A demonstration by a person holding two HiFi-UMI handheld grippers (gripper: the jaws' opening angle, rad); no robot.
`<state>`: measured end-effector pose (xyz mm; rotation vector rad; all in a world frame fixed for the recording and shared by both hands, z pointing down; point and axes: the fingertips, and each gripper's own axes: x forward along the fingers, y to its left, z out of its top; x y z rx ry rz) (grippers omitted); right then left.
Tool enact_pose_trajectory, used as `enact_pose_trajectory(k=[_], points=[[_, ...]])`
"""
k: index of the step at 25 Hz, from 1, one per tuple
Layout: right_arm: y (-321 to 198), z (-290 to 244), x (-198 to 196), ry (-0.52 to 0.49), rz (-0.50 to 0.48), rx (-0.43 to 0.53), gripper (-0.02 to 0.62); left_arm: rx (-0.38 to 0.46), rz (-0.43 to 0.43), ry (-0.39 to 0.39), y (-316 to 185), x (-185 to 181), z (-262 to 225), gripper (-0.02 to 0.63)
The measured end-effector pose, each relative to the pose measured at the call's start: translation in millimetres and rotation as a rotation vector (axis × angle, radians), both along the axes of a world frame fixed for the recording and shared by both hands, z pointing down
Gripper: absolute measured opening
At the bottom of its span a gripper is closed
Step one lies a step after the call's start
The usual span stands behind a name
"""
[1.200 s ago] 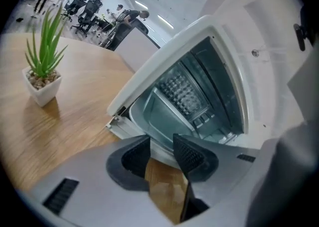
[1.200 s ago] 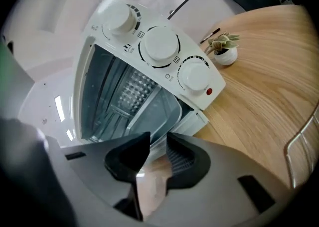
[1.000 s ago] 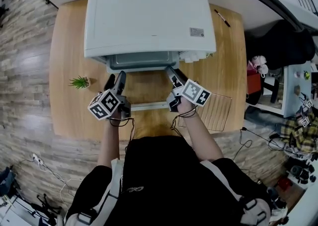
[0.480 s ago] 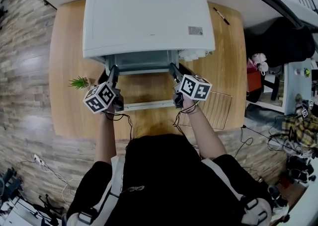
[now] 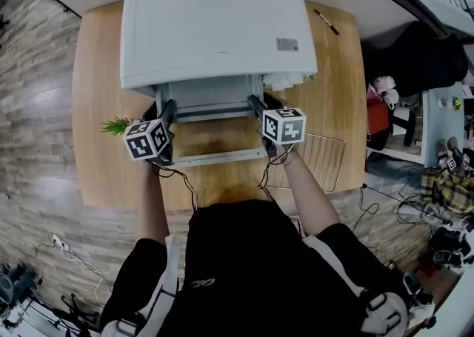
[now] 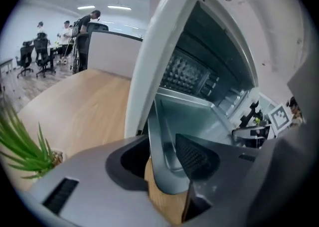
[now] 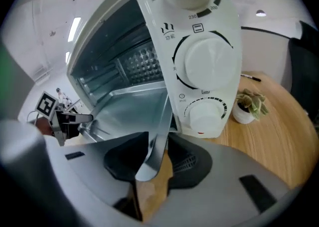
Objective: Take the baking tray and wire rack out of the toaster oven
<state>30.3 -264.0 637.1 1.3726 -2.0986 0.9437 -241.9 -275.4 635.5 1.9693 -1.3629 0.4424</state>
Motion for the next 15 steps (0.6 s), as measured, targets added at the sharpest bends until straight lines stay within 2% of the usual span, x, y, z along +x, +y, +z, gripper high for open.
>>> enact_pose_trajectory(k=[1, 2, 7, 15], points=[[0.7, -0.5, 1.2, 0.028, -0.002, -0.001, 0.114, -0.001, 0.009, -0.033, 1.2, -0.9, 0.7, 0.168], [2.4, -1.2, 2.0, 0.043, -0.002, -0.003, 0.11, 0.001, 0.013, -0.05, 4.0, -1.5, 0.6, 0.158], [23.4, -5.8, 5.0, 0.053, 0.006, -0.007, 0.107, 0.003, 0.022, -0.028, 32.7, -0.2, -4.5, 0.141], [66.6, -17.3, 6.6, 0.013, 0.011, -0.024, 0.106, -0.027, 0.005, -0.014, 82.4, 1.2, -16.2, 0.141]])
